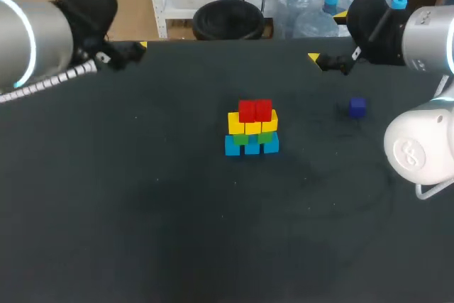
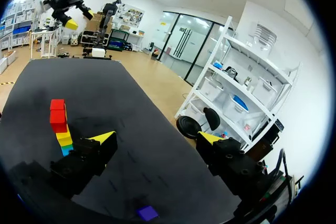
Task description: Place the blue cubes, place green cubes on the blue cubes, place the yellow cubes on the green cubes, then place the red cubes on the yellow cubes, and place purple cube on the red cubes.
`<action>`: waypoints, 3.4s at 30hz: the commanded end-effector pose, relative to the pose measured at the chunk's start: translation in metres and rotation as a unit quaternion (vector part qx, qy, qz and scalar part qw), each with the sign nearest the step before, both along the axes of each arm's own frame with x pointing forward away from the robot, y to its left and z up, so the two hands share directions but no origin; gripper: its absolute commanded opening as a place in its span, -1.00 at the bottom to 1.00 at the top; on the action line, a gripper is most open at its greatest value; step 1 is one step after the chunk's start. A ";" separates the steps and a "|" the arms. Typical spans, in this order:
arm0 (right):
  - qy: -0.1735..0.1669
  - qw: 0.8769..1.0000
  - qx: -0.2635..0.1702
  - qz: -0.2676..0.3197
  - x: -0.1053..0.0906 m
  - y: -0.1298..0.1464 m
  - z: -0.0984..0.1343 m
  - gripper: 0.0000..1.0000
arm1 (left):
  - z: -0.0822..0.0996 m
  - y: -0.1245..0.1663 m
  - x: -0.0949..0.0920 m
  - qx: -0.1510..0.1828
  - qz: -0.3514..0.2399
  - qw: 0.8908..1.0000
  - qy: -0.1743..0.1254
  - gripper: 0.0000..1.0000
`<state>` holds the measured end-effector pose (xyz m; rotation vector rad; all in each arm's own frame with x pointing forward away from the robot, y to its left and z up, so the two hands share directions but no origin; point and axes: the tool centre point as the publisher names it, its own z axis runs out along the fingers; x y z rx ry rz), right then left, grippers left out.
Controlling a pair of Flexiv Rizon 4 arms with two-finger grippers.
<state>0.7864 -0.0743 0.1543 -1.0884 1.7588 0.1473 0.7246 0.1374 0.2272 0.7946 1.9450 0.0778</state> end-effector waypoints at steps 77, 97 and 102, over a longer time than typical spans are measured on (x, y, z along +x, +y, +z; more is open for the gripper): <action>0.366 0.887 -0.223 0.173 -0.005 -0.091 -0.129 1.00 | -0.004 -0.005 0.004 -0.012 -0.003 0.999 -0.036 1.00; 0.346 0.884 -0.263 0.170 -0.052 -0.099 -0.144 1.00 | -0.004 -0.005 0.004 -0.012 -0.003 0.999 -0.036 1.00; 0.334 0.886 -0.271 0.172 -0.051 -0.097 -0.148 1.00 | -0.004 -0.005 0.004 -0.012 -0.003 0.999 -0.036 1.00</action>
